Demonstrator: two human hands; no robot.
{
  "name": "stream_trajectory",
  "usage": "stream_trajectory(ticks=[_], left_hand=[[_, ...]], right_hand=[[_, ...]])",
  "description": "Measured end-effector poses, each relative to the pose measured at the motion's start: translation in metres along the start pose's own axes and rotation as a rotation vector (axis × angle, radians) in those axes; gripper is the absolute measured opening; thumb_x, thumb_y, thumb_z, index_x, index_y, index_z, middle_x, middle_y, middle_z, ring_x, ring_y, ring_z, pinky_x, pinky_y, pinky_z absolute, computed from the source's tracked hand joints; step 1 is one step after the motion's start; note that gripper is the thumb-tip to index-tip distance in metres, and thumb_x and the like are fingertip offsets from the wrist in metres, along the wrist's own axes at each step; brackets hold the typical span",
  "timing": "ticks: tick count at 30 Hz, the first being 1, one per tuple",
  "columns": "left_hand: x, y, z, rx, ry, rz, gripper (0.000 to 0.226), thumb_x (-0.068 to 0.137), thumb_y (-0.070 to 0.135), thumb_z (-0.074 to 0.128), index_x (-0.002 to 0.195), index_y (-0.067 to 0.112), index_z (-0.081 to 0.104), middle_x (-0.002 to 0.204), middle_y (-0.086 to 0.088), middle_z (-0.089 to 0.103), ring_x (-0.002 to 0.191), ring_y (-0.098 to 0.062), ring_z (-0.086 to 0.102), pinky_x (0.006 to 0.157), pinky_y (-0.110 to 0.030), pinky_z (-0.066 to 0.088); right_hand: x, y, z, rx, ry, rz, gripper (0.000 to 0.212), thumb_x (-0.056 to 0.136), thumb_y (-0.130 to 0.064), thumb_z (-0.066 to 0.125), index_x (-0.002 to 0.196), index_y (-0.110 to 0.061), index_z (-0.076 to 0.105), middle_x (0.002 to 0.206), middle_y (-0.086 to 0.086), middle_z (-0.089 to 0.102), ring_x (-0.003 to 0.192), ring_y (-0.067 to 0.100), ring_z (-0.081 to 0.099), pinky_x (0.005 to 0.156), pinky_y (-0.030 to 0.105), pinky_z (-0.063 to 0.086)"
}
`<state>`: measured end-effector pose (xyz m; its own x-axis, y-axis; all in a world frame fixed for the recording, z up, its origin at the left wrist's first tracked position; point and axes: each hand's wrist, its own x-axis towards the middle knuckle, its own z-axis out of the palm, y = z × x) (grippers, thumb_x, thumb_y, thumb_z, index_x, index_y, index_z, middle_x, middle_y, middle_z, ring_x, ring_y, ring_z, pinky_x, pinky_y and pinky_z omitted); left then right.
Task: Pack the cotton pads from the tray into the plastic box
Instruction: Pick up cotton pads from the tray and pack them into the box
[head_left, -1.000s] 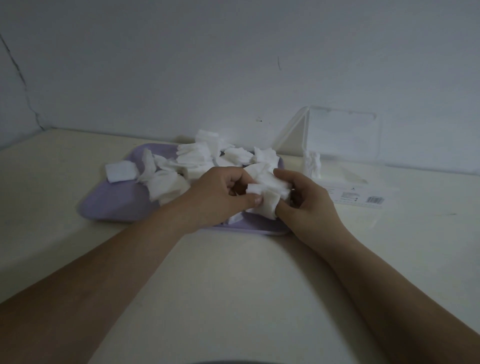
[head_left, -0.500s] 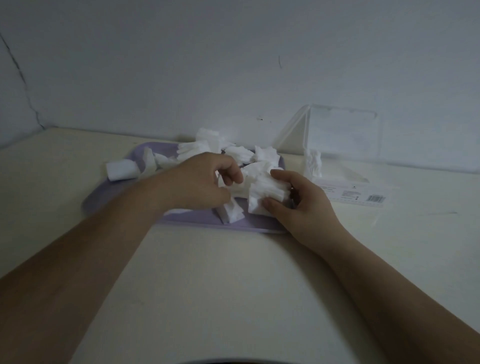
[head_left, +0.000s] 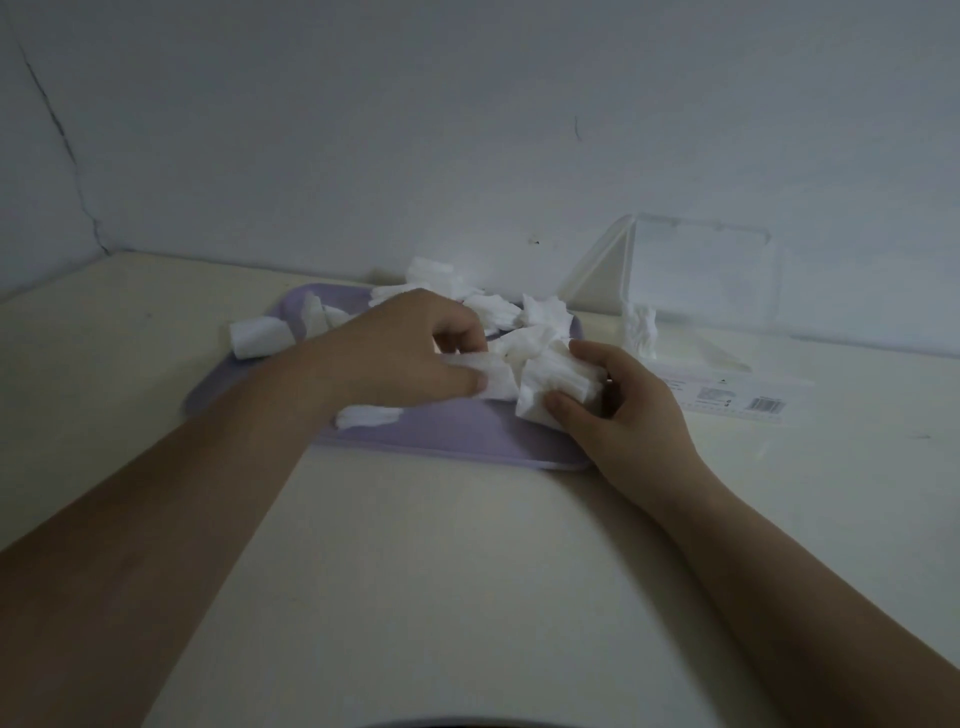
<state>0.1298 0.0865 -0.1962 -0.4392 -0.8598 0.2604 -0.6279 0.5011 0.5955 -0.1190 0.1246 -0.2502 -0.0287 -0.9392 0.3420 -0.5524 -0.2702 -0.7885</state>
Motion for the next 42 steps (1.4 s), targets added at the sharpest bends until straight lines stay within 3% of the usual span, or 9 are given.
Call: stream_trajectory(ticks=[5, 9, 12, 15, 18, 24, 29, 36, 42], left_hand=[[0.002, 0.008, 0.004, -0.491, -0.009, -0.025, 0.013, 0.079, 0.022, 0.076, 0.090, 0.030, 0.078, 0.102, -0.028, 0.072, 0.086, -0.025, 0.064, 0.080, -0.047, 0.054], [0.001, 0.010, 0.018, -0.594, -0.055, -0.008, 0.022, 0.084, 0.022, 0.075, 0.098, 0.038, 0.078, 0.094, -0.001, 0.078, 0.086, -0.015, 0.070, 0.074, -0.037, 0.061], [0.000, 0.007, 0.030, -0.629, -0.117, -0.036, 0.029, 0.076, 0.029, 0.084, 0.104, 0.033, 0.077, 0.106, -0.014, 0.078, 0.094, -0.022, 0.072, 0.081, -0.042, 0.061], [0.000, 0.006, 0.042, -0.600, -0.037, -0.084, 0.035, 0.065, 0.036, 0.090, 0.096, 0.027, 0.077, 0.100, -0.027, 0.074, 0.086, -0.023, 0.065, 0.084, -0.044, 0.055], [0.001, 0.004, 0.051, -0.544, 0.043, -0.113, 0.037, 0.061, 0.042, 0.091, 0.091, 0.027, 0.077, 0.095, -0.028, 0.073, 0.080, -0.021, 0.062, 0.080, -0.042, 0.053], [0.002, 0.005, 0.056, -0.545, 0.119, -0.121, 0.026, 0.066, 0.030, 0.092, 0.088, 0.028, 0.079, 0.097, -0.028, 0.072, 0.081, -0.023, 0.065, 0.088, -0.058, 0.058], [0.000, 0.005, 0.053, -0.565, 0.068, -0.120, 0.026, 0.070, 0.017, 0.096, 0.090, 0.022, 0.081, 0.076, -0.011, 0.071, 0.070, -0.020, 0.062, 0.063, -0.033, 0.061], [-0.001, 0.013, 0.055, -0.470, 0.086, -0.157, 0.031, 0.068, 0.008, 0.096, 0.090, 0.014, 0.074, 0.068, 0.005, 0.065, 0.063, -0.012, 0.056, 0.061, -0.027, 0.054], [-0.002, 0.017, 0.059, -0.515, 0.176, -0.162, 0.032, 0.069, 0.009, 0.095, 0.090, 0.009, 0.072, 0.071, 0.002, 0.065, 0.065, -0.010, 0.056, 0.065, -0.025, 0.053]], right_hand=[[0.000, 0.000, 0.001, 0.003, 0.007, 0.007, 0.054, 0.085, -0.030, 0.080, 0.136, -0.033, 0.061, 0.105, -0.011, 0.072, 0.091, 0.011, 0.069, 0.086, 0.027, 0.054], [0.001, 0.002, 0.000, 0.014, 0.003, 0.015, 0.056, 0.084, -0.031, 0.081, 0.136, -0.032, 0.061, 0.103, -0.016, 0.072, 0.087, 0.003, 0.068, 0.079, 0.016, 0.052], [0.000, 0.001, -0.001, 0.070, -0.027, 0.033, 0.057, 0.083, -0.029, 0.082, 0.136, -0.032, 0.061, 0.107, -0.019, 0.072, 0.090, 0.000, 0.069, 0.080, 0.013, 0.052], [0.000, 0.002, -0.002, 0.094, -0.045, 0.036, 0.058, 0.082, -0.018, 0.080, 0.136, -0.028, 0.062, 0.115, -0.011, 0.073, 0.097, 0.011, 0.072, 0.092, 0.031, 0.058], [0.001, 0.003, -0.002, 0.085, -0.067, 0.035, 0.057, 0.082, -0.010, 0.076, 0.136, -0.026, 0.063, 0.110, -0.007, 0.075, 0.095, 0.014, 0.073, 0.091, 0.037, 0.060], [0.002, 0.005, -0.001, 0.090, -0.049, 0.043, 0.057, 0.081, -0.007, 0.072, 0.135, -0.024, 0.065, 0.107, -0.003, 0.076, 0.094, 0.015, 0.074, 0.089, 0.035, 0.060], [0.002, 0.004, -0.001, 0.110, -0.048, 0.037, 0.055, 0.082, -0.015, 0.078, 0.135, -0.024, 0.064, 0.111, -0.008, 0.075, 0.097, 0.009, 0.073, 0.091, 0.032, 0.060], [0.001, 0.003, -0.002, 0.273, -0.110, 0.082, 0.051, 0.086, -0.025, 0.077, 0.135, -0.022, 0.066, 0.111, -0.006, 0.077, 0.097, 0.005, 0.074, 0.085, 0.025, 0.057], [0.001, 0.002, -0.003, 0.352, -0.130, 0.117, 0.071, 0.069, -0.055, 0.082, 0.132, -0.025, 0.067, 0.116, -0.007, 0.077, 0.108, 0.012, 0.073, 0.101, 0.041, 0.057]])
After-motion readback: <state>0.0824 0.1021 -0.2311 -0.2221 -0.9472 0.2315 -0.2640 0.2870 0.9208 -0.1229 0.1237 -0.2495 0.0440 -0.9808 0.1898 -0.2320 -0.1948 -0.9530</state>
